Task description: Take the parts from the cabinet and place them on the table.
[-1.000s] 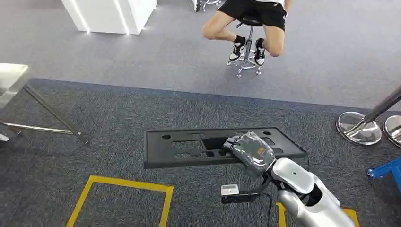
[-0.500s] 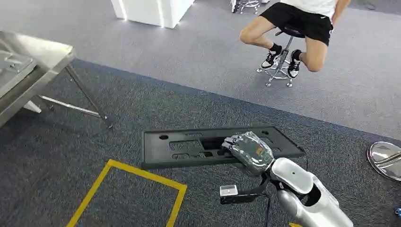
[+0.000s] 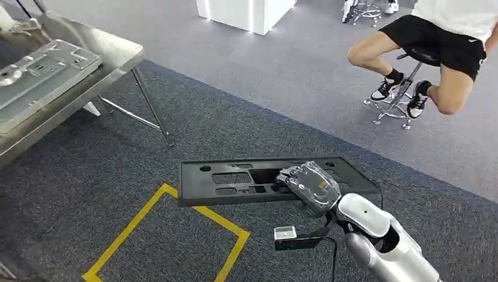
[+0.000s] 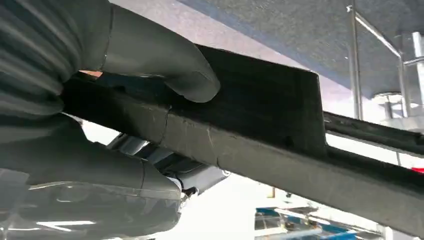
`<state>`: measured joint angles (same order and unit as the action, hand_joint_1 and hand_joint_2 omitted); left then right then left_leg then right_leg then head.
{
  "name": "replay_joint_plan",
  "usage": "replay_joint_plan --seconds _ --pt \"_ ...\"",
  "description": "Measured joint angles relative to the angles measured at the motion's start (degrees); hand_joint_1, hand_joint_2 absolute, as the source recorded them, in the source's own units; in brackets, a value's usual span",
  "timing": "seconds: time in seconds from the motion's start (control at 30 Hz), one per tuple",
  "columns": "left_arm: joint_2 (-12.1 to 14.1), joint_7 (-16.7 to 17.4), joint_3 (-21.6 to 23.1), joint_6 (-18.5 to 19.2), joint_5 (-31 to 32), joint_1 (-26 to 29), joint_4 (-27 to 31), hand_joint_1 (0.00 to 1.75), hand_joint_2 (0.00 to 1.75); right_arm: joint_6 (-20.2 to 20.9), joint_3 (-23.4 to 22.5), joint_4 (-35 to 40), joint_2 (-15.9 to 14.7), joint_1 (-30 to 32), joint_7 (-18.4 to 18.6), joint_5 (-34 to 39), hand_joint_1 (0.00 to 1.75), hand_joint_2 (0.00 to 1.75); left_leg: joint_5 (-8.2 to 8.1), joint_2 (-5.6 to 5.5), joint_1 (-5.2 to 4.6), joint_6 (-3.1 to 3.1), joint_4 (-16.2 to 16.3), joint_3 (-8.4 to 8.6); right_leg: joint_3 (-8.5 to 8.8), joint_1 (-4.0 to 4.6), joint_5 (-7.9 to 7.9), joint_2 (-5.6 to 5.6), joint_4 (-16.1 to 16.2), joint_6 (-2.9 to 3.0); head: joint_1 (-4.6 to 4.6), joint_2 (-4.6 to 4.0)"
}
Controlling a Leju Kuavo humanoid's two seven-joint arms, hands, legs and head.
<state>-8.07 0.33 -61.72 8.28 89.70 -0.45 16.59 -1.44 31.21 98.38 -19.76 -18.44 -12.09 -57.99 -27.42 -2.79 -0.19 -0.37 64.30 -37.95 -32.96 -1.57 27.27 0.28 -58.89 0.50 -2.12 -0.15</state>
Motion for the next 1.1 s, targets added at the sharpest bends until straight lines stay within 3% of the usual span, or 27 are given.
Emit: replay_joint_plan --seconds 0.07,0.1,0.13,0.17,0.2,0.23,0.27,0.3,0.4,0.43,0.47,0.5,0.53,0.6,0.63,0.67,0.73,0.77,0.8,0.87,0.9,0.93,0.97,1.0,1.03,1.1 --pt "0.0 0.0 0.0 0.0 0.2 -0.3 0.0 0.0 1.75 0.1 0.0 -0.1 -0.5 0.1 0.0 0.0 1.75 1.75 -3.85 1.71 0.42 -0.49 8.6 -4.69 0.34 0.42 0.37 -2.1 0.0 0.24 0.0 0.0" --pt "0.0 0.0 0.0 0.0 0.2 -0.3 0.0 0.0 1.75 0.2 0.0 -0.2 -0.5 0.1 0.0 0.0 1.75 1.75 -4.48 1.89 0.52 -0.65 11.5 -6.47 0.42 0.48 0.56 -3.12 0.0 0.23 -0.02 0.0" --pt "0.0 0.0 0.0 0.0 0.2 -0.3 0.0 0.0 1.75 0.2 0.1 -0.2 -0.5 0.1 0.0 0.0 1.75 1.75 -3.85 1.93 0.58 -0.72 11.5 -6.71 0.57 0.49 0.73 -3.93 0.0 0.19 -0.02 0.0" --pt "0.0 0.0 -0.1 0.0 0.2 -0.2 0.0 0.0 1.75 0.2 0.1 -0.2 -0.5 0.0 0.0 0.0 1.75 1.75 -2.03 2.05 0.62 -0.73 9.2 -5.65 0.8 0.49 0.96 -4.75 0.0 0.09 -0.02 0.0" --pt "0.0 0.0 -0.1 0.0 0.2 0.0 0.0 0.0 1.75 0.2 0.1 -0.2 -0.5 0.0 0.0 0.0 1.75 1.75 0.45 2.43 0.63 -0.64 4.9 -3.41 1.12 0.49 1.22 -5.53 0.0 -0.04 -0.02 0.0" --pt "0.0 0.0 -0.2 0.0 0.3 0.1 0.0 0.0 1.75 0.2 0.1 -0.2 -0.5 -0.1 -0.1 0.1 1.75 1.75 2.87 3.41 0.6 -0.4 -0.4 -0.59 1.53 0.48 1.5 -6.29 0.0 -0.27 -0.02 0.0" --pt "0.0 0.0 -0.2 0.0 0.3 0.0 0.0 0.0 1.75 0.2 0.1 -0.2 -0.5 -0.2 -0.1 0.1 1.75 1.75 3.39 5.86 0.28 0.07 -4.5 1.3 1.9 0.52 1.78 -6.94 0.0 -0.56 0.0 0.0" --pt "0.0 -0.1 -0.3 0.0 0.3 -0.1 0.0 0.0 1.75 0.2 0.1 -0.2 -0.5 -0.3 -0.1 0.2 1.75 1.75 3.29 5.58 -0.22 0.57 -4.6 1.67 2.0 0.9 2.05 -7.43 0.0 -1.03 -0.02 0.0" --pt "0.1 -0.1 -0.7 0.0 0.3 0.1 0.0 0.0 1.75 0.2 0.3 -0.3 -0.4 -0.5 -0.1 0.2 1.75 1.75 3.1 4.13 -0.76 1.56 -4.7 1.06 2.72 0.7 2.14 -8.8 0.6 -1.95 0.0 0.0" --pt "0.1 0.0 -0.8 0.0 0.3 0.1 0.0 0.0 1.75 0.2 0.4 -0.3 -0.4 -0.5 -0.1 0.2 1.75 1.75 3.23 3.42 -0.66 1.95 -5.4 1.98 3.28 0.65 2.43 -9.31 0.8 -2.41 -0.02 0.0" --pt "0.1 0.5 -0.8 0.0 0.3 0.3 0.0 0.0 1.75 0.2 0.3 -0.3 -0.4 -0.6 -0.1 0.3 1.75 1.75 3.58 2.73 -0.19 2.36 -6.2 2.81 3.54 0.16 3.0 -6.85 0.1 -2.64 -0.02 0.0" --pt "0.1 1.1 -0.8 0.0 0.3 0.2 0.0 0.0 1.75 0.2 0.3 -0.3 -0.4 -0.8 -0.1 0.5 1.75 1.75 3.65 2.28 0.01 2.65 -6.4 3.12 2.3 0.15 4.4 -3.47 -2.3 -2.49 -0.02 0.0" --pt "0.1 1.6 -0.8 0.0 0.3 -0.2 0.0 0.0 1.75 0.2 0.3 -0.3 -0.2 -0.8 -0.1 0.6 1.75 1.75 3.68 1.65 -0.04 2.97 -6.4 3.09 -0.08 0.19 6.39 -1.96 -6.7 -2.34 0.0 0.0" --pt "0.1 1.9 -0.7 -0.1 0.3 -0.5 0.0 0.0 1.75 0.4 0.3 -0.4 -0.2 -0.7 -0.1 0.6 1.75 1.75 3.58 0.13 -0.2 3.22 -6.3 3.15 -4.83 0.24 8.95 -0.87 -14.8 -2.35 0.0 0.0" --pt "0.1 1.8 -0.7 -0.1 0.2 -0.6 0.0 0.0 1.75 0.4 0.3 -0.5 -0.2 -0.5 0.0 0.6 1.75 1.75 3.53 -0.87 -0.23 3.26 -6.2 3.16 -6.35 0.25 8.49 -0.78 -16.4 -2.35 0.0 0.0" --pt "0.1 1.4 -0.7 -0.2 0.2 -0.6 0.1 0.0 1.75 0.4 0.3 -0.5 -0.2 -0.6 0.1 0.8 1.75 1.75 3.35 -1.86 -0.24 3.26 -6.0 3.22 -6.47 0.24 6.32 -0.75 -15.0 -2.31 0.0 0.0" --pt "0.1 1.0 -0.7 -0.2 0.2 -0.5 0.1 0.0 1.75 0.4 0.2 -0.4 -0.2 -0.8 0.1 1.0 1.75 1.75 3.0 -3.61 -0.2 2.99 -5.5 3.52 -3.77 0.15 0.65 -0.04 -7.2 -2.08 0.0 0.0" --pt "0.1 0.9 -0.7 -0.2 0.2 -0.4 0.1 0.0 1.75 0.5 0.1 -0.4 -0.2 -1.0 0.1 1.1 1.75 1.75 2.76 -4.3 -0.17 2.78 -5.3 3.49 -2.23 0.05 -1.81 1.89 -2.9 -1.93 0.0 0.0" --pt "0.1 0.7 -0.7 -0.1 0.2 -0.4 0.1 0.0 1.75 0.5 0.0 -0.4 0.0 -1.3 0.1 1.2 1.75 1.75 2.61 -4.82 -0.42 2.49 -5.0 3.01 -1.8 -0.2 -0.85 4.42 -1.7 -1.75 0.0 0.0" --pt "0.1 0.2 -0.7 -0.2 0.2 -0.4 0.1 0.0 1.75 0.8 -0.2 -0.3 0.1 -1.6 0.2 1.4 1.75 1.75 2.75 -6.2 0.19 1.78 -4.9 2.27 -1.44 0.16 -0.57 3.43 -0.4 -1.87 0.0 0.0" --pt "0.1 0.0 -0.7 -0.4 0.2 -0.2 0.1 0.0 1.75 0.9 -0.2 -0.3 0.1 -1.9 0.2 1.4 1.75 1.75 2.86 -6.93 0.41 1.38 -5.1 2.22 -1.29 0.37 -0.46 2.88 -0.5 -1.64 0.0 0.0" --pt "0.1 -0.2 -0.8 -0.7 0.1 -0.1 0.1 0.0 1.75 0.9 -0.2 -0.3 0.1 -2.3 0.3 1.5 1.75 1.75 2.77 -7.7 0.15 0.89 -5.2 1.97 -0.9 -0.08 -0.6 2.04 0.1 -1.17 0.0 0.0" --pt "0.2 -0.3 -0.8 -1.0 -0.1 0.0 0.2 0.0 1.75 1.1 -0.2 -0.2 0.1 -2.6 0.4 1.5 1.75 1.75 2.51 -5.85 0.26 0.84 -4.6 2.28 -0.37 -0.25 -0.85 1.11 0.7 -0.79 -0.02 0.0" --pt "0.1 -0.6 -0.9 -1.3 -0.3 0.0 0.3 0.0 1.75 1.2 -0.3 0.1 0.1 -2.8 0.7 1.5 1.75 1.75 1.33 -2.12 -0.05 0.4 -2.8 1.59 0.14 -0.13 -0.76 0.28 1.1 -0.6 -0.02 0.0" --pt "0.1 -0.7 -0.9 -1.5 -0.4 -0.1 0.3 0.0 1.75 1.3 -0.4 0.4 0.0 -3.1 0.8 1.6 1.75 1.75 -0.54 -0.21 0.17 0.09 0.5 -0.17 0.41 0.0 -0.57 -0.62 1.2 -0.13 0.02 0.0" --pt "0.1 -1.0 -1.0 -1.5 -0.5 -0.5 0.4 0.0 1.75 1.8 -0.6 0.5 -0.4 -3.6 1.3 2.3 1.75 1.75 -3.87 1.37 0.55 -0.44 8.4 -4.46 0.71 0.28 -0.28 -2.61 1.2 0.07 0.0 0.0"
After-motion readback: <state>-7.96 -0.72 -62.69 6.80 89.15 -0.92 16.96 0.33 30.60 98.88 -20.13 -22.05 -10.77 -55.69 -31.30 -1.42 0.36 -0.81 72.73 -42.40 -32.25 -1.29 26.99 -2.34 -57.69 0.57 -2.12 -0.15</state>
